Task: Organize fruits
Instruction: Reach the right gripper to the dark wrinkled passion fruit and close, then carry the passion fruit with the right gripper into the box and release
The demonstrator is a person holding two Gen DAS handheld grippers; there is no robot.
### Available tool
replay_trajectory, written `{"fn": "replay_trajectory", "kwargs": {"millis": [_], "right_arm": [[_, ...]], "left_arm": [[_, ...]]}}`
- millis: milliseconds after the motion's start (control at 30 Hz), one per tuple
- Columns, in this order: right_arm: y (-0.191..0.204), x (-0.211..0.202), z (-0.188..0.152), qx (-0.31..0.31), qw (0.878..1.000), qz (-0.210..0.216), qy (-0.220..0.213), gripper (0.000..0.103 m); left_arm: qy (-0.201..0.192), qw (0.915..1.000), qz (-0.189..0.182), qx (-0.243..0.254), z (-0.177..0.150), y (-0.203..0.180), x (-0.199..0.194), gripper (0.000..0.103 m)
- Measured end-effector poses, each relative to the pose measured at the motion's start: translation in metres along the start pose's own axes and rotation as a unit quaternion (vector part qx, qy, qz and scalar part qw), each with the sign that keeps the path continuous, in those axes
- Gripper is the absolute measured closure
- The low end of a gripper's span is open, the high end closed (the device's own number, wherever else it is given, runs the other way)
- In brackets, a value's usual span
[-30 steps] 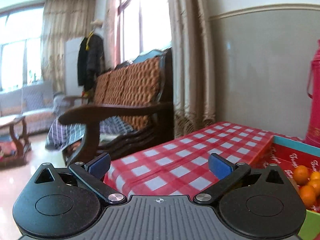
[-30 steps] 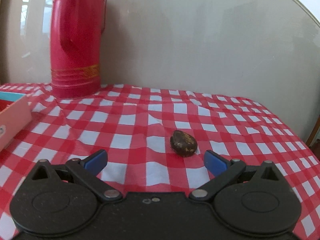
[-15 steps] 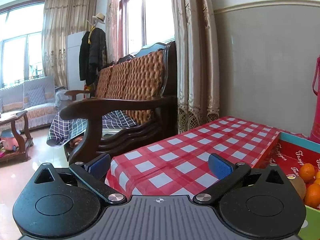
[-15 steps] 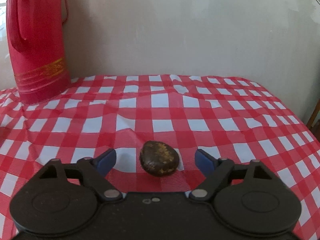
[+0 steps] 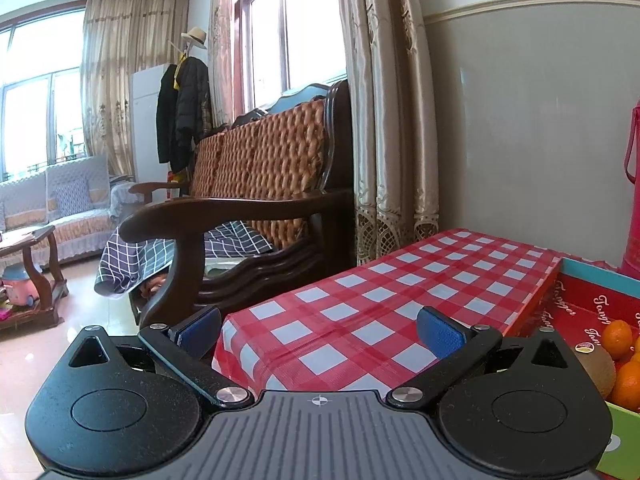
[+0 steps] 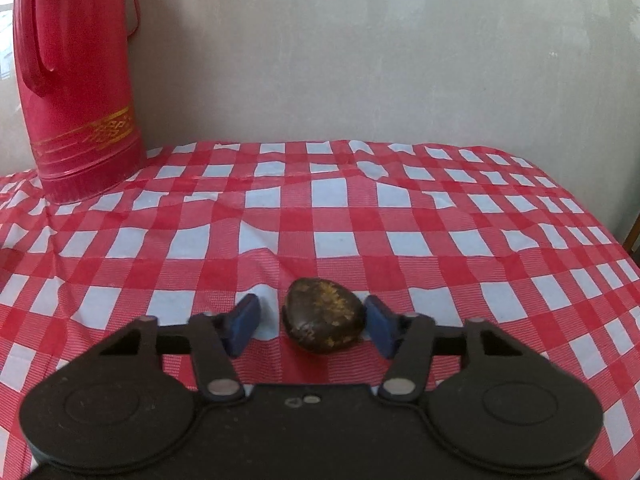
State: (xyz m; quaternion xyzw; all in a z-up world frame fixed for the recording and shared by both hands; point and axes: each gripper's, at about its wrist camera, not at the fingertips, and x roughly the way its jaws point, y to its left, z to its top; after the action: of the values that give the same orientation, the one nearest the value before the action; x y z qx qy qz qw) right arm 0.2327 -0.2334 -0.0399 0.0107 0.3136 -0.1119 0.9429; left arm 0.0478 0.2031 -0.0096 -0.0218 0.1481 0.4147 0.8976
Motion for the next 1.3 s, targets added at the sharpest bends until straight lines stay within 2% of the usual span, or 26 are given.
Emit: {"fn": "replay_trajectory", "kwargs": {"millis": [133, 500, 633, 767, 933, 1167, 1300], "right_arm": [[-0.002, -0.004, -0.002, 0.004, 1.000, -0.003, -0.004, 0.067], [-0.001, -0.015, -0.005, 0.012, 1.000, 0.001, -0.014, 0.068], [-0.001, -0.030, -0.004, 0.017, 0.999, 0.002, -0.038, 0.068], [0.013, -0.055, 0.001, 0.011, 0.996, 0.048, -0.074, 0.068], [0.062, -0.090, 0.000, -0.035, 0.986, 0.120, -0.110, 0.068], [0.142, -0.120, 0.001, -0.087, 0.959, 0.245, -0.109, 0.068], [0.182, -0.123, -0.002, -0.115, 0.946, 0.287, -0.091, 0.068]], "left_arm": [[-0.001, 1.0000, -0.002, 0.004, -0.001, 0.000, -0.001, 0.000], [0.000, 1.0000, -0.002, 0.004, 0.000, -0.001, -0.001, 0.000], [0.002, 1.0000, -0.002, 0.002, 0.000, -0.001, -0.001, 0.000], [0.004, 1.0000, 0.000, -0.002, -0.001, 0.002, -0.001, 0.000], [0.007, 0.9999, 0.005, -0.010, -0.001, 0.010, 0.001, 0.000], [0.014, 0.9994, 0.022, -0.022, -0.002, 0.031, 0.008, 0.000], [0.014, 0.9988, 0.037, -0.029, -0.003, 0.048, 0.012, 0.000]]}}
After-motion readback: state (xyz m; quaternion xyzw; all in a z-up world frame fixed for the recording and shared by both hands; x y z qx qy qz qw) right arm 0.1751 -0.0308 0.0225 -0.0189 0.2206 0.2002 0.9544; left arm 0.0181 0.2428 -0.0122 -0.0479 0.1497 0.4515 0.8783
